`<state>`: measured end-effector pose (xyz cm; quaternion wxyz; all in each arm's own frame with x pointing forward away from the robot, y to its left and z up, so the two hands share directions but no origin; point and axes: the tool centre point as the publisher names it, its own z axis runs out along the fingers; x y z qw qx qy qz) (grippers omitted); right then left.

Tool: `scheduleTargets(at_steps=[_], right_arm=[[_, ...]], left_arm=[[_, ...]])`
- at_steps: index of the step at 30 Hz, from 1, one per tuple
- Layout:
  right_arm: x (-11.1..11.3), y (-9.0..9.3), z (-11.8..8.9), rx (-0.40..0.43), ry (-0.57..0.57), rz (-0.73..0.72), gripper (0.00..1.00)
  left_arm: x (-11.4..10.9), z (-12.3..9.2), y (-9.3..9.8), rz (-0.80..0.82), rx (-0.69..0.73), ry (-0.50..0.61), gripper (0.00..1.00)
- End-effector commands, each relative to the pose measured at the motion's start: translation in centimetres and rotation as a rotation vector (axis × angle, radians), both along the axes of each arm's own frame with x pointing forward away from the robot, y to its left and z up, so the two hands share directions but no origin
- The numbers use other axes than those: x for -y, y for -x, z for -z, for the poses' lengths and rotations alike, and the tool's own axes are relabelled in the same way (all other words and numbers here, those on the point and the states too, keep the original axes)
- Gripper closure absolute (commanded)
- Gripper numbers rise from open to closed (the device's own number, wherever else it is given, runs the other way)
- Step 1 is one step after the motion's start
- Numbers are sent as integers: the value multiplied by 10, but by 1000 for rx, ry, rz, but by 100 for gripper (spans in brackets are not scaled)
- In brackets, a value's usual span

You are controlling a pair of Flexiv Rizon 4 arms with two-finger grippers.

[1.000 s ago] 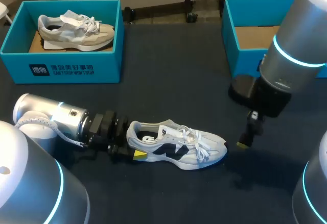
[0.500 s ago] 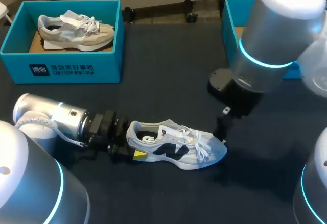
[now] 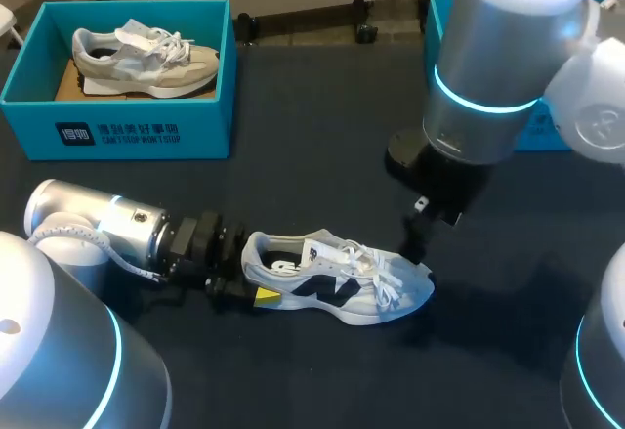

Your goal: Take the shoe out of the shoebox, open the shoe tongue, remove and reinsert the insole, then place the shoe into the shoebox

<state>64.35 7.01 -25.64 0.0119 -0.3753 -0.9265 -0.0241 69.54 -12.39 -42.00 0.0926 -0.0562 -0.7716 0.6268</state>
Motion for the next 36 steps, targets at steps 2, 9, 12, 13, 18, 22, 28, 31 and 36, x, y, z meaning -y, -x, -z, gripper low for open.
scheduleTargets(at_steps=[2, 9, 12, 13, 18, 22, 28, 31, 36], right_arm=[[-19, 10, 7, 2, 47, 131, 0], [-45, 15, 13, 13, 81, 281, 0], [-59, 14, 14, 35, 81, 338, 0], [-64, 13, 14, 42, 69, 355, 0], [-74, 9, 14, 41, 45, 418, 0], [-74, 9, 14, 41, 45, 418, 0], [-74, 9, 14, 41, 45, 418, 0], [-84, 5, 18, 61, 96, 507, 0], [-101, 4, 22, 86, 129, 621, 0]], left_arm=[[-2, 0, 2, -3, 2, -1, 100], [-2, 0, 2, -3, 2, -1, 100], [-2, 0, 2, -3, 2, -1, 100], [-2, 0, 2, -3, 2, -1, 100], [-2, 0, 2, -3, 2, -1, 100], [-2, 0, 2, -3, 2, -1, 100], [-2, 0, 2, -3, 2, -1, 100], [-2, 0, 2, -3, 2, -1, 100], [-2, 0, 2, -3, 2, -1, 100]])
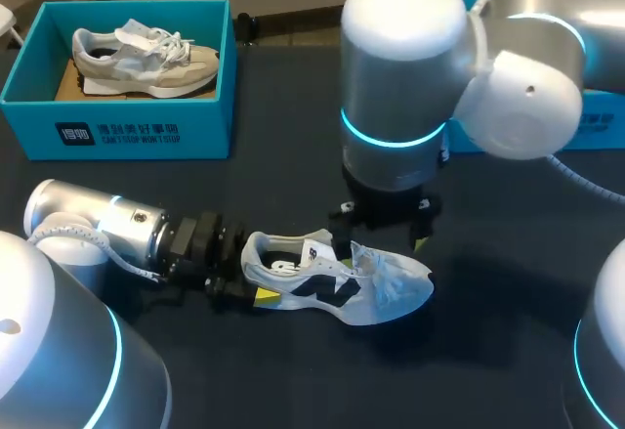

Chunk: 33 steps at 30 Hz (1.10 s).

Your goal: Take the shoe out of the shoebox, open the shoe tongue, remove and reinsert the insole, then place the shoe into the shoebox

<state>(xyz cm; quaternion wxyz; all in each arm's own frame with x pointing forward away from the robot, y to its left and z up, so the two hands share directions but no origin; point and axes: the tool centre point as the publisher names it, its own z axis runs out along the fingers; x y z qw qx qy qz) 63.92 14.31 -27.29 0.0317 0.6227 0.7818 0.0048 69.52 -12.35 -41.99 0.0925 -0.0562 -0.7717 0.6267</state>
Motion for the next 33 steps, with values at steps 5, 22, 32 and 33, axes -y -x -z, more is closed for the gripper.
scheduleTargets(at_steps=[5, 22, 32, 33], right_arm=[[-51, -5, 7, 15, 95, 128, 0], [-88, -24, 32, 15, 206, 164, 0], [-88, -24, 41, 42, 265, 176, 0], [-87, -25, 42, 43, 265, 179, 0]], left_arm=[[-1, 0, 2, -3, 2, -1, 100], [-1, 0, 2, -3, 2, -1, 100], [-1, 0, 2, -3, 2, -1, 100], [-1, 0, 2, -3, 2, -1, 100]])
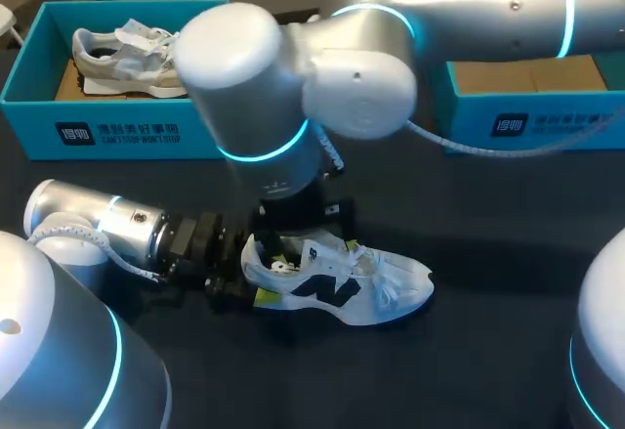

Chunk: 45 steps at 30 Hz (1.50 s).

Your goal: Take the shoe out of the shoebox, open the shoe tongue, remove and reinsert the insole, then place the shoe into the shoebox

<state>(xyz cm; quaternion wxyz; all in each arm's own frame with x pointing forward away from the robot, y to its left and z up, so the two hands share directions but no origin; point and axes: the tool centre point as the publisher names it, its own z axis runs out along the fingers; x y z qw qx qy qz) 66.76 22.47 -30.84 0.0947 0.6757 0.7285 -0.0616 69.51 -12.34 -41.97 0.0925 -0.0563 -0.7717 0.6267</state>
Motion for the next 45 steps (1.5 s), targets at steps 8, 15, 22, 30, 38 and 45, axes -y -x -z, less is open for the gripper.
scheduleTargets(at_steps=[8, 15, 22, 30, 38, 45], right_arm=[[4, -1, 12, 39, 136, 81, 0], [6, -5, 19, 53, 161, 117, 0], [-6, -10, 28, 55, 133, 116, 0], [-7, -10, 35, 63, 139, 125, 0], [3, -12, 36, 93, 179, 153, 0], [10, -16, 42, 112, 190, 172, 0]], left_arm=[[-1, 0, 2, -3, 1, -1, 100], [-1, 0, 2, -3, 1, -1, 100], [-1, 0, 2, -3, 1, -1, 100], [-1, 0, 2, -3, 1, -1, 100], [-1, 0, 2, -3, 1, -1, 100], [-1, 0, 2, -3, 1, -1, 100]])
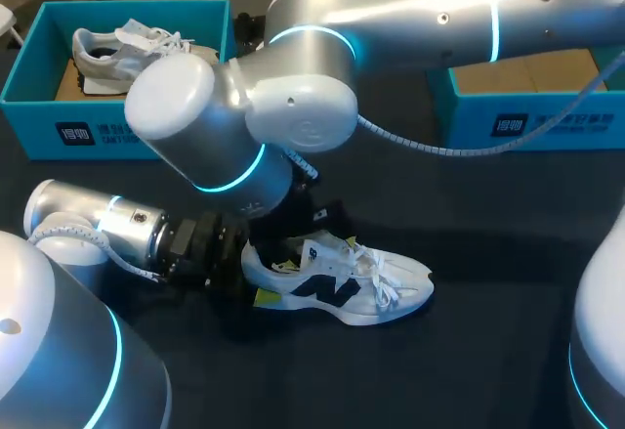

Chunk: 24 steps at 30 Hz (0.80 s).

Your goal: Take the shoe out of the shoebox, open the shoe tongue, remove and reinsert the insole, then place the shoe into the shoebox

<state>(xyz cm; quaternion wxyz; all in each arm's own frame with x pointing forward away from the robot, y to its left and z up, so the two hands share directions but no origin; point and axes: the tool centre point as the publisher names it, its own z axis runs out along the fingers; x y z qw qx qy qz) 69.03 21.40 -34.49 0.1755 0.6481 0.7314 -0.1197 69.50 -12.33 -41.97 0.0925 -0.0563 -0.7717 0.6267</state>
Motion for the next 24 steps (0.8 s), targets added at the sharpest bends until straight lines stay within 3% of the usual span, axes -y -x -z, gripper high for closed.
scheduleTargets(at_steps=[1, 7, 24], right_arm=[[1, 6, 6, 103, -21, 208, 0], [9, 9, 11, 119, -19, 250, 0], [38, 18, -8, 148, -49, 305, 0]], left_arm=[[-1, 0, 2, -3, 1, -1, 100], [-1, 0, 2, -3, 1, -1, 100], [-1, 0, 2, -3, 1, -1, 100]])
